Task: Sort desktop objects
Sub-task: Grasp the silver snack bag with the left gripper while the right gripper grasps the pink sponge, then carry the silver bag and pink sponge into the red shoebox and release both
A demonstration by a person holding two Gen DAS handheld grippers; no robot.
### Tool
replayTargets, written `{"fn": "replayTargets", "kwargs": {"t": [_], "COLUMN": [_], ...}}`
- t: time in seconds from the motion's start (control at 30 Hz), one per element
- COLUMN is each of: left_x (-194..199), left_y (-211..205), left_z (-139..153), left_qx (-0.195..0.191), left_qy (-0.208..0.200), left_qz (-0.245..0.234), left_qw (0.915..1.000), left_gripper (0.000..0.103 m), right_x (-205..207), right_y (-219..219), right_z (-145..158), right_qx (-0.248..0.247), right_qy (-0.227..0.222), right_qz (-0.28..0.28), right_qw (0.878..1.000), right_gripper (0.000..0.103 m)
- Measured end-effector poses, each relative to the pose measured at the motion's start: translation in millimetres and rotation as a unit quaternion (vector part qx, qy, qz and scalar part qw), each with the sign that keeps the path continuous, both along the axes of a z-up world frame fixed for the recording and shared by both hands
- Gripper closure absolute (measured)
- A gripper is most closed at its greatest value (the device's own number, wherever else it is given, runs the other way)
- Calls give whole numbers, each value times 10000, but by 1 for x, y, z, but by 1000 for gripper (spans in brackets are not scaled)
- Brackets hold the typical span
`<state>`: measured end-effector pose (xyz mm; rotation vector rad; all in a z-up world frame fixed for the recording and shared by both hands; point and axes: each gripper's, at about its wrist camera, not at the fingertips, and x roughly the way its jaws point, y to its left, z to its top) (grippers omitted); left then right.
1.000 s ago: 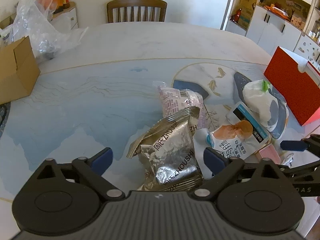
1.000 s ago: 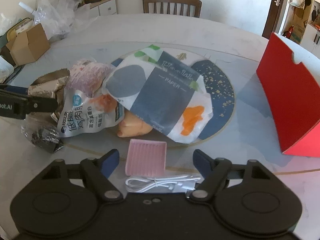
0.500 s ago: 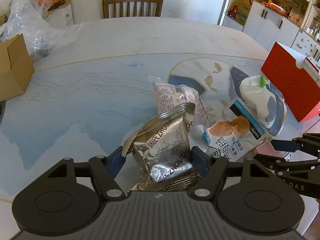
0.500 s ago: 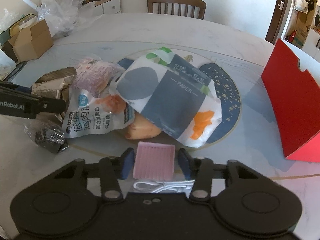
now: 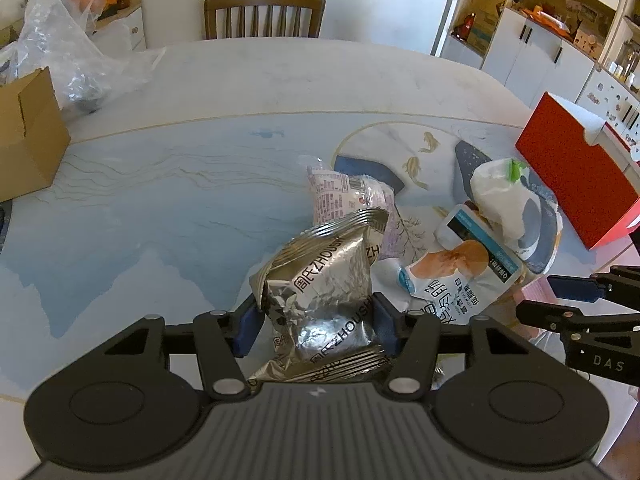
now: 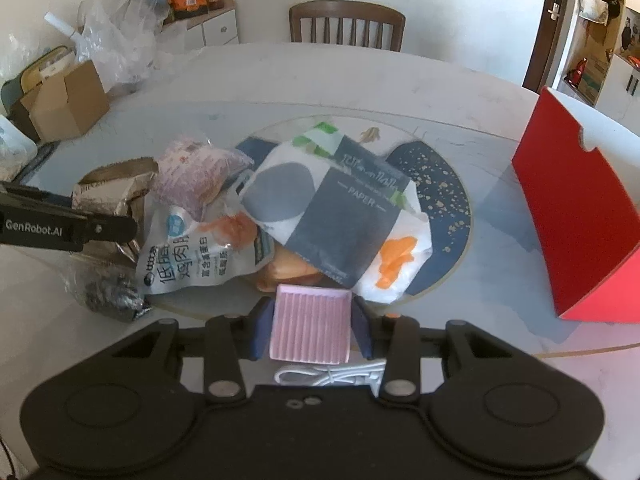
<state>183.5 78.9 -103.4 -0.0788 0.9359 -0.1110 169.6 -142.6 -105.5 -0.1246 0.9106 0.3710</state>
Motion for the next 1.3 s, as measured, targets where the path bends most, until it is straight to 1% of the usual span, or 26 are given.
{"fn": "replayTargets", "kwargs": {"t": [0.37, 0.43, 0.63, 0.77, 1.0, 1.2, 1.3], "left_x": [-13, -14, -17, -23, -26, -24, -22], "left_y": [3, 6, 7, 9, 14, 6, -3], "left_z": [21, 26, 37, 44, 64, 80, 87], "left_qx": [-127, -206, -253, -367, -779, -952, -975], "left_qy": [-132, -174, -217, -255, -253, -239, -246], "left_qz": [24, 42, -5, -12, 37, -71, -186], "left_qw": [9998, 9996, 9994, 9990, 9966, 9952, 9948], "left_gripper": [46, 49, 49, 50, 50, 50, 50], "right_x": [-13, -15, -20, -24, -28, -31, -30], "right_y": [-12, -14, -21, -29, -42, -56, -64], "right_z": [21, 25, 35, 42, 53, 65, 73], "right_qx": [200, 250, 376, 486, 571, 632, 635], "right_qy": [-156, -200, -287, -334, -402, -457, -511], "right_qz": [-149, -176, -258, -350, -477, -582, -617], "right_qw": [9996, 9993, 9985, 9976, 9964, 9953, 9948], "right_gripper": [62, 62, 62, 62, 62, 62, 62]}}
